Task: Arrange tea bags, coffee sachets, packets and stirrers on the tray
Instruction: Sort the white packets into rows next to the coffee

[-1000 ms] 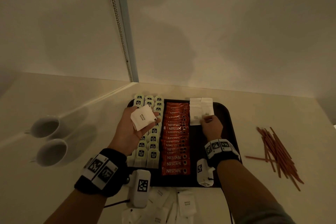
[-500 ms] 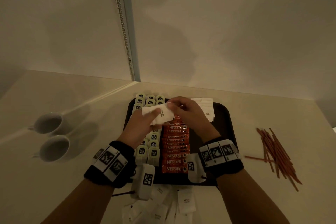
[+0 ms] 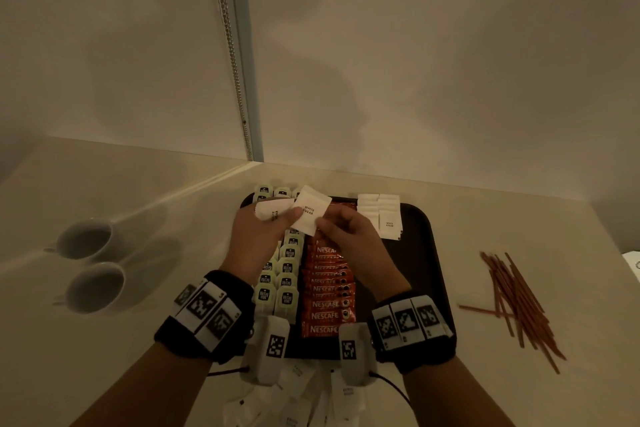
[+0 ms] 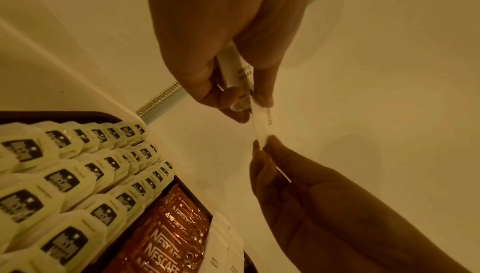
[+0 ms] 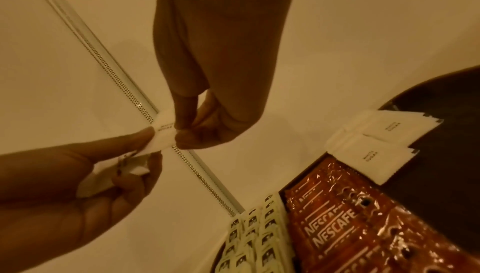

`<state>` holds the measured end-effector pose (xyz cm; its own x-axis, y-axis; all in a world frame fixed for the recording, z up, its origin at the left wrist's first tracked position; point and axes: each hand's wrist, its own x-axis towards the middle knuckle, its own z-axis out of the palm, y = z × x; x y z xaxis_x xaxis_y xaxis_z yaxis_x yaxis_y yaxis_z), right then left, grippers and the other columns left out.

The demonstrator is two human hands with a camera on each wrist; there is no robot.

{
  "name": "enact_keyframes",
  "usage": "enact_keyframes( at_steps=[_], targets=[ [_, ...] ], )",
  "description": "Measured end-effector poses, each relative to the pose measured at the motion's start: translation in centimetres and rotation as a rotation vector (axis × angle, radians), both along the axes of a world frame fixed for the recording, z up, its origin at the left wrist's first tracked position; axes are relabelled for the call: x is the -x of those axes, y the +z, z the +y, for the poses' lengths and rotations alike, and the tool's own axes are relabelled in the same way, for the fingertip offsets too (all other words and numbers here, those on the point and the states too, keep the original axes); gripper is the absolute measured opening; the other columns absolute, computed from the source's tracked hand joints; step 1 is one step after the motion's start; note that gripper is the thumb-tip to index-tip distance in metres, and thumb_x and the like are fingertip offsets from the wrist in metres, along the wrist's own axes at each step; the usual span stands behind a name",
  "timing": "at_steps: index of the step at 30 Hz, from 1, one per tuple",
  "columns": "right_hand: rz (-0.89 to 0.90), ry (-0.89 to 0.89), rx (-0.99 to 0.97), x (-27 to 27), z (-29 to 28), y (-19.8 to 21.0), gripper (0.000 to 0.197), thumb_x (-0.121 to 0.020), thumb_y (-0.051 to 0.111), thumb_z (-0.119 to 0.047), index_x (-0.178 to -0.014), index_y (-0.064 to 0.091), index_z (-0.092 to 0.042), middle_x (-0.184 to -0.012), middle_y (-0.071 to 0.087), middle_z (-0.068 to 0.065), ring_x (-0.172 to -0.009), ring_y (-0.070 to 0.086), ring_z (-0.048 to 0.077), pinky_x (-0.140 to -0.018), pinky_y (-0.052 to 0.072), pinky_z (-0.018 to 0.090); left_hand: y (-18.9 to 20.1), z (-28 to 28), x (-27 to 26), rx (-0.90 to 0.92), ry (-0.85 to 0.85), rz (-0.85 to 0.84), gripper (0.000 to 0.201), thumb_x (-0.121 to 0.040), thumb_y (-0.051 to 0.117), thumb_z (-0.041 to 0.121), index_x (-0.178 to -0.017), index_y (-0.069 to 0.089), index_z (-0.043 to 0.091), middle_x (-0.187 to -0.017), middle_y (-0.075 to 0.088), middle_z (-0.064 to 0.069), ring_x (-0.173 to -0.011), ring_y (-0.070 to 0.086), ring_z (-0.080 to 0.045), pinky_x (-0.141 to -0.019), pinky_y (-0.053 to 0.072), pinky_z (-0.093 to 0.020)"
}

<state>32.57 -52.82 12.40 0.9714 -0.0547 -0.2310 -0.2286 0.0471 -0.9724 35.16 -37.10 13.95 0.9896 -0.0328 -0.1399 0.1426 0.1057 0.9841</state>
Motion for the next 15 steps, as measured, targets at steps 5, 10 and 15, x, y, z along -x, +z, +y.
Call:
enact_keyframes(
  at_steps=[5, 10, 15],
  targets=[
    [-0.002, -0.036, -0.001, 0.0, -1.1, -0.9, 0.006, -0.091, 0.057, -0.014, -0.088, 0.063, -0.015, -0.095, 0.067, 0.006, -0.086, 0.066, 0.020, -0.079, 0.056, 0.032, -0.3, -0.4, -0.4, 0.005, -0.026, 0.112, 0.010, -0.088, 0.065, 0.017, -0.098, 0.066, 0.017, -0.097, 0.069, -0.007, -0.080, 0.064, -0.016, -0.059, 0.050, -0.024],
    [0.086, -0.316, 0.091, -1.5, -6.3, -3.8, 0.013, -0.094, 0.051, -0.011, -0.104, 0.057, -0.006, -0.110, 0.062, 0.006, -0.094, 0.064, 0.018, -0.075, 0.055, 0.028, -0.2, 0.2, -0.5, 0.228, 0.012, 0.267, 0.012, -0.095, 0.046, 0.007, -0.094, 0.056, 0.013, -0.105, 0.060, -0.016, -0.083, 0.066, -0.037, -0.059, 0.055, -0.026],
    [0.229, -0.513, 0.599, -2.5, -13.1, -8.3, 0.019, -0.092, 0.052, -0.014, -0.109, 0.062, -0.010, -0.112, 0.065, 0.012, -0.099, 0.062, 0.028, -0.089, 0.051, 0.045, -0.5, 0.4, -0.6, 0.226, 0.032, 0.272, 0.012, -0.095, 0.047, 0.005, -0.102, 0.057, 0.009, -0.101, 0.061, -0.010, -0.074, 0.069, -0.025, -0.065, 0.058, -0.029]
  ],
)
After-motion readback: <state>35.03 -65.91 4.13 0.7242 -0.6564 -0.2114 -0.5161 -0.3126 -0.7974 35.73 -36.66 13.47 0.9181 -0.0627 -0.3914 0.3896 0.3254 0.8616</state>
